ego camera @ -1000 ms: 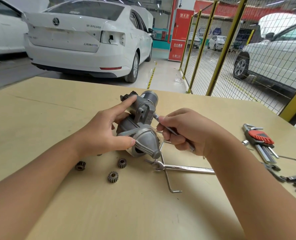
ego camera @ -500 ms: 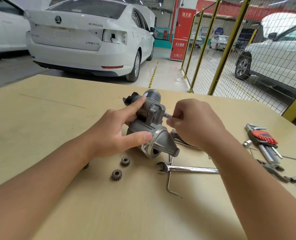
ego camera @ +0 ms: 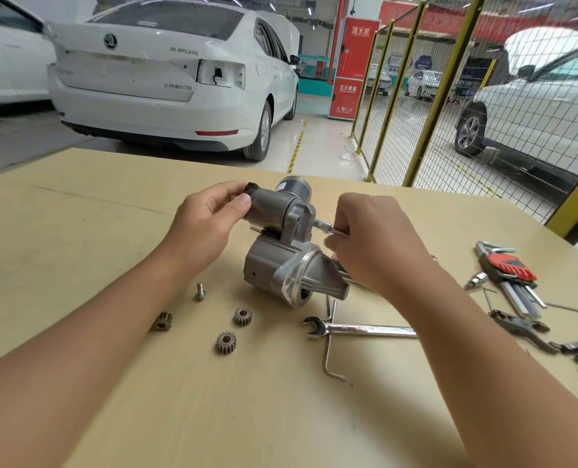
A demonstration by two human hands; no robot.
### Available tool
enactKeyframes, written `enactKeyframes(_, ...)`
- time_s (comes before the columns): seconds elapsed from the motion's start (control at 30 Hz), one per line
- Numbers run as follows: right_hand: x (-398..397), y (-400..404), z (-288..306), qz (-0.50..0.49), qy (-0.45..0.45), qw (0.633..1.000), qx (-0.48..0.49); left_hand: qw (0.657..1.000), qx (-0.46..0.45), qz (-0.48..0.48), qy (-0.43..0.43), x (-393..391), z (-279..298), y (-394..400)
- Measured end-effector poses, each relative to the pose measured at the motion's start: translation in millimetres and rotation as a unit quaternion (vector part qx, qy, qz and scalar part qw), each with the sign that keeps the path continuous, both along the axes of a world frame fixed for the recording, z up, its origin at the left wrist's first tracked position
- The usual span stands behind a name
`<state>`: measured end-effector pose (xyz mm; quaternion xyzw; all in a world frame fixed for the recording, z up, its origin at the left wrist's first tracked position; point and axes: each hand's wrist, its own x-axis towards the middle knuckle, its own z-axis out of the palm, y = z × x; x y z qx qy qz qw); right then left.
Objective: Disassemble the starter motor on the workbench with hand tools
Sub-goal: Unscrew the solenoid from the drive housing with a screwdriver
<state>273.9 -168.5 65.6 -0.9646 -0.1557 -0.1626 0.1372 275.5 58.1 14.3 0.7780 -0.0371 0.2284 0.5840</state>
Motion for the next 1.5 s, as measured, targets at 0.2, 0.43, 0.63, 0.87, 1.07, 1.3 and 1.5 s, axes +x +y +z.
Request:
enactKeyframes(0.2,4,-1,2,0.025,0.026,0.999,-0.007,0.997,-0.077,-0.018,0.015,3,-1,1)
enactKeyframes(0.43,5,-4,1,0.01,-0.015,1.0,-0.023,0.969,-0.158,-0.103,0.156,16,22,6)
enactKeyframes(0.63,7,-2,0,0.04,-0.073,0.996,-0.007,0.962,-0.172,-0.133,0.167,30,23,14)
enactKeyframes(0.87,15,-10,-4,0.102,-0.054,0.993,-0.024,0.963,-0.168,-0.164,0.134,32,18,11)
enactKeyframes(1.07,15,-10,-3,0.105,-0.042,0.992,-0.058,0.962,-0.181,-0.169,0.114,27,14,10)
enactKeyframes(1.3,24,-10,-7,0.054,-0.027,0.998,-0.024,0.961,-0.209,-0.153,0.093,21,14,3)
enactKeyframes(1.5,25,-15,-3,0.049,0.028,0.988,0.144,0.962,-0.212,-0.149,0.087,18,13,2)
